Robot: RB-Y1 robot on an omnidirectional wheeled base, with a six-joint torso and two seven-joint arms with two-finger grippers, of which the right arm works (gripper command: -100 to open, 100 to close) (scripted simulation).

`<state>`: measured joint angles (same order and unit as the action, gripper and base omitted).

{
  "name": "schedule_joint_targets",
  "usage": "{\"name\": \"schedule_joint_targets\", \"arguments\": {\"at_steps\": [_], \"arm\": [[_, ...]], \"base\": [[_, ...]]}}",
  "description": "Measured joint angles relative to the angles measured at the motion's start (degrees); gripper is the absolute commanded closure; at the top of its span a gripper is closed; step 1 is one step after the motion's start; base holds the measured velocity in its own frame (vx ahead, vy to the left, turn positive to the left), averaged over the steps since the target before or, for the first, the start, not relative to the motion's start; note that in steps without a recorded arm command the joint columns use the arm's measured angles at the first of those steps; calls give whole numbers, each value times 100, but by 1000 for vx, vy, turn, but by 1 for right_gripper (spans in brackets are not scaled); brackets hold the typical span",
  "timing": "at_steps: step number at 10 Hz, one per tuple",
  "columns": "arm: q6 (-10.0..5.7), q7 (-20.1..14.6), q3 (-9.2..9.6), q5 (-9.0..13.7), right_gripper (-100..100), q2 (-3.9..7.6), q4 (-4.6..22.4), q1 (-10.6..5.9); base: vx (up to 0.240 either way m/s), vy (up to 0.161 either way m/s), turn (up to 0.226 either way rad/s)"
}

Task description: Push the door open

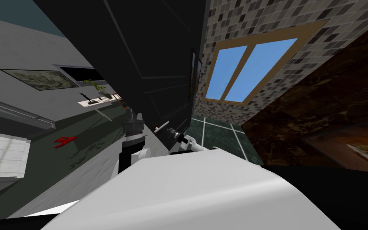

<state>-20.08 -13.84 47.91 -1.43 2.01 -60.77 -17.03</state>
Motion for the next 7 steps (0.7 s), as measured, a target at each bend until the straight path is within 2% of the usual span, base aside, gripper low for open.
{"name": "schedule_joint_targets", "arguments": {"at_steps": [1, 2, 3, 4, 5, 7], "arm": [[-56, 25, -93, 12, -100, -31, 171, -48], [-22, 37, -127, 18, -100, 37, 78, -7], [17, 49, -196, 30, -100, 33, 38, 15], [28, 63, -271, 44, -100, -24, 49, 20], [30, 66, -278, 45, -100, -30, 51, 22], [40, 85, -313, 43, -100, 38, 83, 3]], "base": [[-146, 0, -82], [-203, -29, -117], [-240, -27, -105], [-103, -11, -13], [47, 61, 40], [111, 143, 21]]}}
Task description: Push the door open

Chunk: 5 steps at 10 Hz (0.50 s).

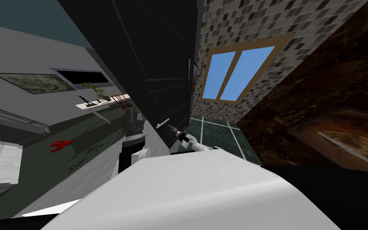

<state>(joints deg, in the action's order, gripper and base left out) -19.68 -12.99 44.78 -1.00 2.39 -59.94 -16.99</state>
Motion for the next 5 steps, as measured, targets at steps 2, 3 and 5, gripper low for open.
{"name": "schedule_joint_targets", "arguments": {"at_steps": [2, 3, 5], "arm": [[4, 16, -40, -1, -100, 16, 46, -30], [5, 23, -61, -2, -100, 9, 56, -37], [17, 53, -106, -8, -100, -88, 79, -45]], "base": [[145, 159, 25], [154, 173, 31], [154, 154, 26]]}}
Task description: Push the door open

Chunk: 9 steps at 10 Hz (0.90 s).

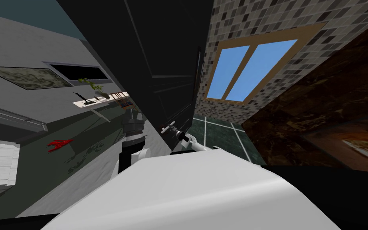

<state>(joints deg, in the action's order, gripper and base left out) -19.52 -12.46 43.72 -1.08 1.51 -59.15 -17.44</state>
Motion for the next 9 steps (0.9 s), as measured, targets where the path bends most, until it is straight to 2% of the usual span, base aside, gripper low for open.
{"name": "schedule_joint_targets", "arguments": {"at_steps": [1, 2, 7, 9], "arm": [[12, 10, -17, -2, -100, -66, -4, 0], [15, 12, -18, -2, 100, -75, -6, -2], [16, 5, -22, 1, 100, -61, 1, 2], [-25, 22, -54, 1, 100, -41, 60, 13]], "base": [[63, 72, -2], [-8, -9, -2], [-12, -15, 1], [40, 111, -43]]}}
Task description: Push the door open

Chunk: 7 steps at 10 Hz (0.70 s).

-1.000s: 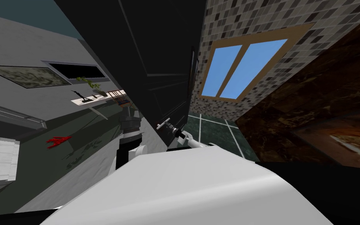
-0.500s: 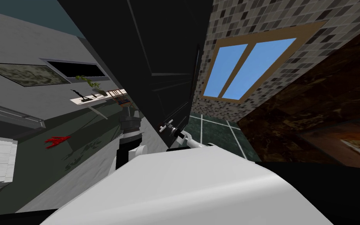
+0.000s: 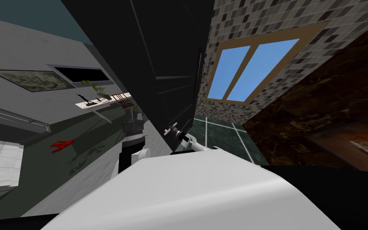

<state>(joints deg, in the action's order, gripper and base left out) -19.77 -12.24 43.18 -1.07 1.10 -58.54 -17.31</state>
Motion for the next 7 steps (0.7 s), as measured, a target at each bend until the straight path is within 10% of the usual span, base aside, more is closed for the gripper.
{"name": "schedule_joint_targets", "arguments": {"at_steps": [7], "arm": [[79, 121, -392, 38, 100, 196, -5, -18]], "base": [[68, 175, -43]]}}
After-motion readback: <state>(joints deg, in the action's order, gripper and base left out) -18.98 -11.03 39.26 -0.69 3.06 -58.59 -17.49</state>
